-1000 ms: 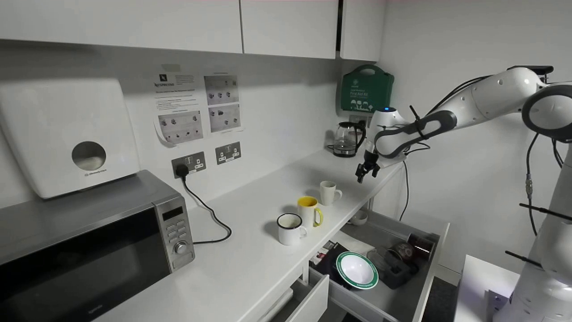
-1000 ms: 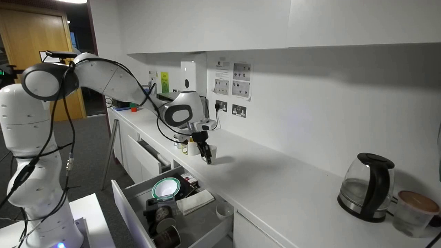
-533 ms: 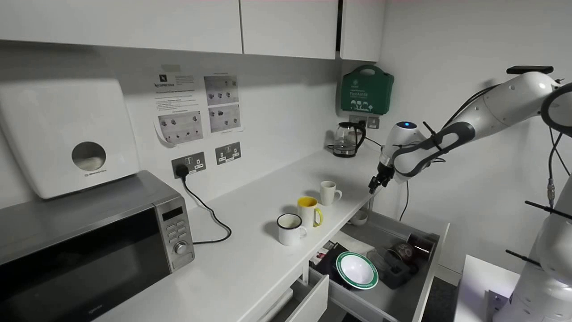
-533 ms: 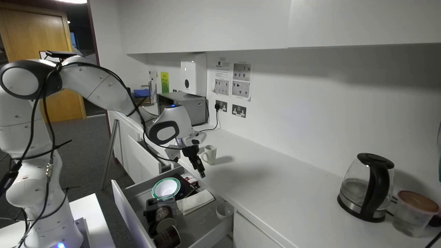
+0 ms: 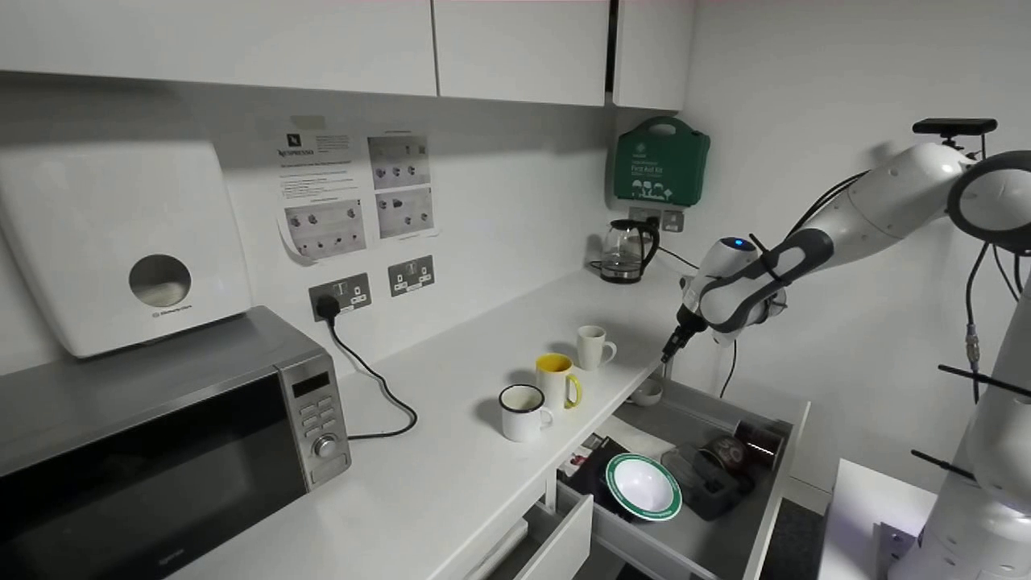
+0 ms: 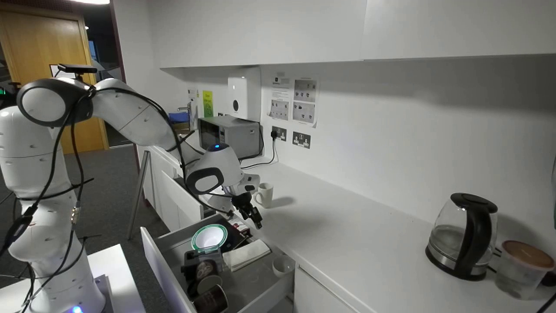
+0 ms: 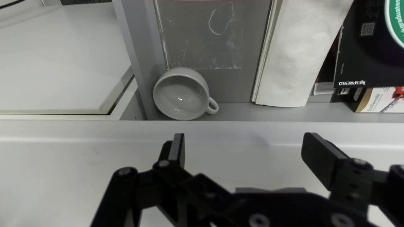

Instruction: Open the drawer on the right, take three mugs out of the drawer and place them on the countertop

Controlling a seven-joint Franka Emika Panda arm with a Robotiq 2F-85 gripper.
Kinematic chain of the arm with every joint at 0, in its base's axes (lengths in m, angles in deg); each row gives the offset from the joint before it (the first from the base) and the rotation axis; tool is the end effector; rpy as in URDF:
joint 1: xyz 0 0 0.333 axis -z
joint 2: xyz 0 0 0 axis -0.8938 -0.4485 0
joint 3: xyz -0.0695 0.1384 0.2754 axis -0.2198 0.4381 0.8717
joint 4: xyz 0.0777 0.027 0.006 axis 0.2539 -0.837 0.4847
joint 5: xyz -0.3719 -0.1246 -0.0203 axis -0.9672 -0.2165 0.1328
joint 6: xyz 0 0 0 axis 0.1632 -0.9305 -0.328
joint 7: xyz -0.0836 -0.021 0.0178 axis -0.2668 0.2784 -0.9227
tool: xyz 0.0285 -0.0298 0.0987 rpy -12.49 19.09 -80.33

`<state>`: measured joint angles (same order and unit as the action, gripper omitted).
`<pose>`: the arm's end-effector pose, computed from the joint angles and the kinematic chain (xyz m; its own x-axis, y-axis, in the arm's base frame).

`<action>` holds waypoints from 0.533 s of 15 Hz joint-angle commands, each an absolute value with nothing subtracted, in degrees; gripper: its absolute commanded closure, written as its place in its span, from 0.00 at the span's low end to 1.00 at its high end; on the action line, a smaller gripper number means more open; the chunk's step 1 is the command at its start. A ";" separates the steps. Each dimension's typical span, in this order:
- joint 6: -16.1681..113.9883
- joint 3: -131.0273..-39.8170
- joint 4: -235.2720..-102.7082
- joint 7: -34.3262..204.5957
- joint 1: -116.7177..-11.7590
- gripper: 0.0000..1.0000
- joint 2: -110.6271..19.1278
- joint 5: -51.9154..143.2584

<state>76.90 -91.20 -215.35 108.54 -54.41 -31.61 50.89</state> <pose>0.4930 -0.1690 0.3313 0.9356 -0.0117 0.3528 -0.0504 -0.9936 0.1007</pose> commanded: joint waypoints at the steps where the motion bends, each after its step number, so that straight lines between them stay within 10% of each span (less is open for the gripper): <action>1: 79.03 -90.34 -215.21 121.39 -53.56 0.00 -32.98 57.42; 8: 76.45 -92.02 -214.76 125.49 -52.58 0.00 -34.33 55.54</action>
<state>77.05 -91.39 -215.29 122.57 -53.51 -33.82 56.31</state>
